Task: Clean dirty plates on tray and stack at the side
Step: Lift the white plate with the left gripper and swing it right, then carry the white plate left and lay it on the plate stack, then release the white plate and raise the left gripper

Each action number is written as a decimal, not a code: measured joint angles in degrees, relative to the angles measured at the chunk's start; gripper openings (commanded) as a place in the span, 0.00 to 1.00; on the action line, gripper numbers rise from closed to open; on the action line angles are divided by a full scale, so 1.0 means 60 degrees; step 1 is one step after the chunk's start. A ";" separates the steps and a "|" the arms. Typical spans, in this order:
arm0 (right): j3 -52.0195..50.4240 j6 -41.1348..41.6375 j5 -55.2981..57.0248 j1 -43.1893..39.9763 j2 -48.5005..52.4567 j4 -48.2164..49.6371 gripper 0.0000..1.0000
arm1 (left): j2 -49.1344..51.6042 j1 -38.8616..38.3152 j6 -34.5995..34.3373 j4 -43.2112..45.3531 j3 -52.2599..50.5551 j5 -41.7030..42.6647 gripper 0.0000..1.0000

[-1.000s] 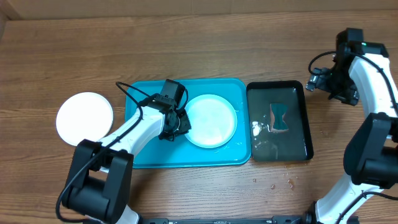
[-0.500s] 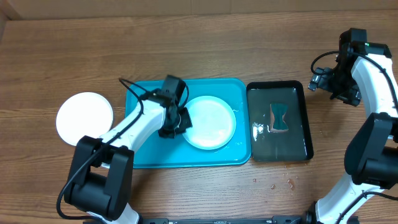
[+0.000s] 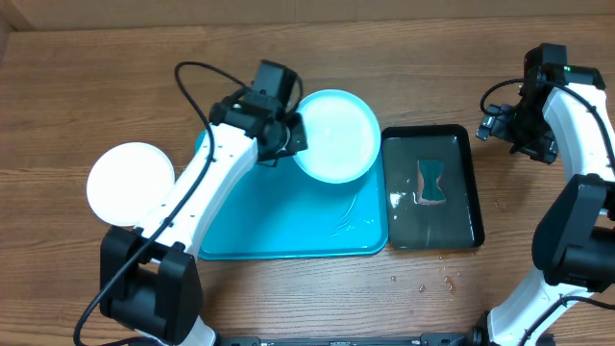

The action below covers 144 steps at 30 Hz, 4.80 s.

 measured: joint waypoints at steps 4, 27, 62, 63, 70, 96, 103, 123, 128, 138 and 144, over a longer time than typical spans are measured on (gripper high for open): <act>0.0000 0.0004 0.0000 0.0000 0.0000 0.0004 1.00 | 0.0000 -0.0980 0.0011 0.0550 0.0040 -0.0790 0.04; 0.0000 -0.0004 0.0004 0.0000 0.0000 0.0000 1.00 | 0.0000 -0.6870 0.3803 0.3155 0.0062 -0.8331 0.04; 0.0000 0.0000 0.0000 0.0000 0.0000 0.0004 1.00 | 0.0000 -0.8247 0.7198 0.5308 0.0091 -1.2353 0.04; 0.0000 0.0000 0.0004 0.0000 0.0000 0.0000 1.00 | -0.0004 -0.8247 0.6932 0.5053 0.0095 -1.2233 0.04; 0.0000 0.0000 0.0004 0.0000 0.0000 0.0004 1.00 | -0.0011 -0.7909 0.3967 0.2707 0.0131 -0.9828 0.04; 0.0000 0.0004 0.0000 0.0000 0.0000 0.0007 1.00 | -0.0015 0.3730 -0.0685 -0.1574 0.0146 0.0452 0.04; 0.0000 0.0000 0.0000 -0.0004 0.0000 0.0000 1.00 | -0.0015 0.6517 -0.0707 -0.2841 0.0146 0.0171 0.04; 0.0000 0.0000 0.0000 0.0000 0.0000 0.0004 1.00 | -0.0022 0.8568 -0.1271 -0.1177 -0.1275 -0.2692 0.04; 0.0000 0.0004 0.0004 0.0000 0.0000 0.0000 1.00 | -0.0022 0.8568 -0.1249 -0.0747 -0.1661 -0.2863 0.07; 0.0000 0.0000 0.0000 0.0000 0.0000 0.0004 1.00 | -0.0022 0.8564 -0.0375 -0.0517 -0.1661 -0.2652 0.22; 0.0000 0.0000 0.0000 0.0000 0.0000 0.0004 1.00 | -0.0022 0.8568 -0.0171 -0.0943 -0.1654 -0.2594 0.04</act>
